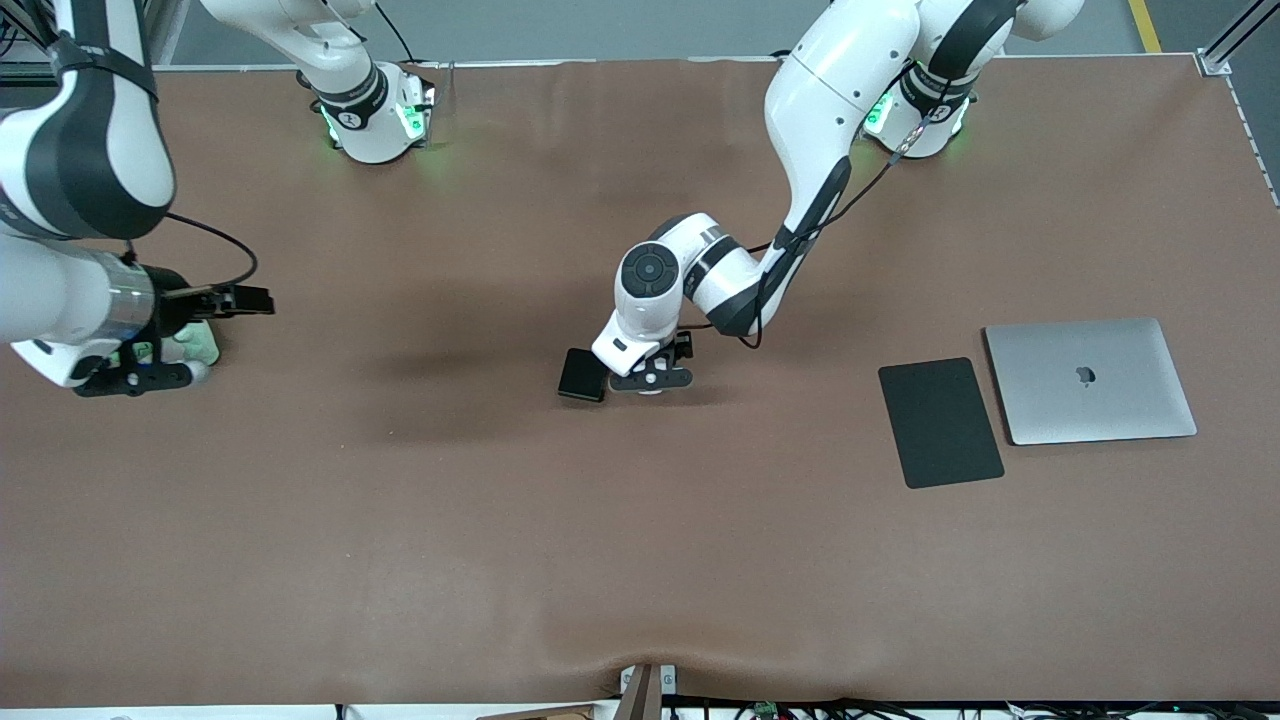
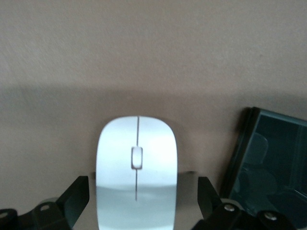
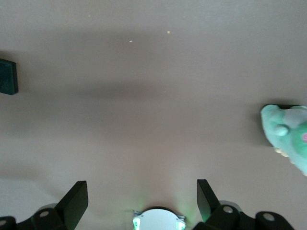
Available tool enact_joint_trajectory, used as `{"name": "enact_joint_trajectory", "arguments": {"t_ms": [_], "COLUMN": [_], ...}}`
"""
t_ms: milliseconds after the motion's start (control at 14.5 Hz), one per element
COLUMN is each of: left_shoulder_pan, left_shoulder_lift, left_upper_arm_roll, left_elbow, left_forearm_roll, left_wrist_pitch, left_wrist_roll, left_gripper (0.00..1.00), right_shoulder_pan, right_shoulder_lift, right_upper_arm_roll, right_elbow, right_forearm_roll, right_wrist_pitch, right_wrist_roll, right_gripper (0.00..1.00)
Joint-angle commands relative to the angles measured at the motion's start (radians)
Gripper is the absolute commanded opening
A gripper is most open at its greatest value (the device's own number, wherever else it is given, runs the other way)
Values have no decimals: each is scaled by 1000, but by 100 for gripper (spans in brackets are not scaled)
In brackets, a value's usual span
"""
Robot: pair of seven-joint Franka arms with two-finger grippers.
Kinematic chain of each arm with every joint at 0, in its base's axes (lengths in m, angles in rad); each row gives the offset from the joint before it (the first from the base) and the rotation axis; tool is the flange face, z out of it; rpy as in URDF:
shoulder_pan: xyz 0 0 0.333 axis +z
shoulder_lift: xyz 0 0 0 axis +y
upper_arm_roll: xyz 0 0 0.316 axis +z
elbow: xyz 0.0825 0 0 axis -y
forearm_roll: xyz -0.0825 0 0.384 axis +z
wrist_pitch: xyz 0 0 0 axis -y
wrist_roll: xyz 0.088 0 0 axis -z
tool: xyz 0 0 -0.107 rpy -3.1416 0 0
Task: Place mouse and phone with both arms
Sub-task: 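Carry the white mouse over the black pad with the left gripper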
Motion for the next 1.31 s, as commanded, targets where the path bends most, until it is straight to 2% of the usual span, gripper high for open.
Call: {"name": "enact_joint_trajectory", "arguments": {"t_ms": [0,344,413,482,689,757,826,964,1239], "left_shoulder_pan": [0,-8,-8,-8,0,0,3,39,176], "left_shoulder_lift": [3,0,-1,-3,-13,-16,-27,-67,-182], "left_upper_arm_roll": [8,8,8,8,8,8,8,8,6], "left_elbow": [9,8,8,8,15,17,17,14,-6], "left_forearm_roll": [36,36,38,37,37,36,36,50,53], "left_wrist_pitch": [-1,-10,-16,-33,-81,-84,-90,-119,-219], "left_wrist_roll": [-21,-47,-47,-47,-47,-45,-44,-33,77], "left_gripper": [100,99,91,76,19,6,2,2,0], "right_shoulder_pan": [30,46,47,58,113,133,148,184,242], "right_shoulder_lift": [-16,-17,-17,-17,-14,-13,-13,-11,7], "right_upper_arm_roll": [-5,-3,-3,-3,-5,-3,-5,-5,-5], "right_elbow": [-36,-82,-96,-107,-111,-116,-124,-143,-160], "right_forearm_roll": [28,62,65,65,65,65,65,65,65], "right_wrist_pitch": [29,83,103,118,157,172,192,226,281], "right_wrist_roll": [57,65,65,75,176,187,195,248,317], "right_gripper": [100,100,100,100,100,100,100,100,100]}}
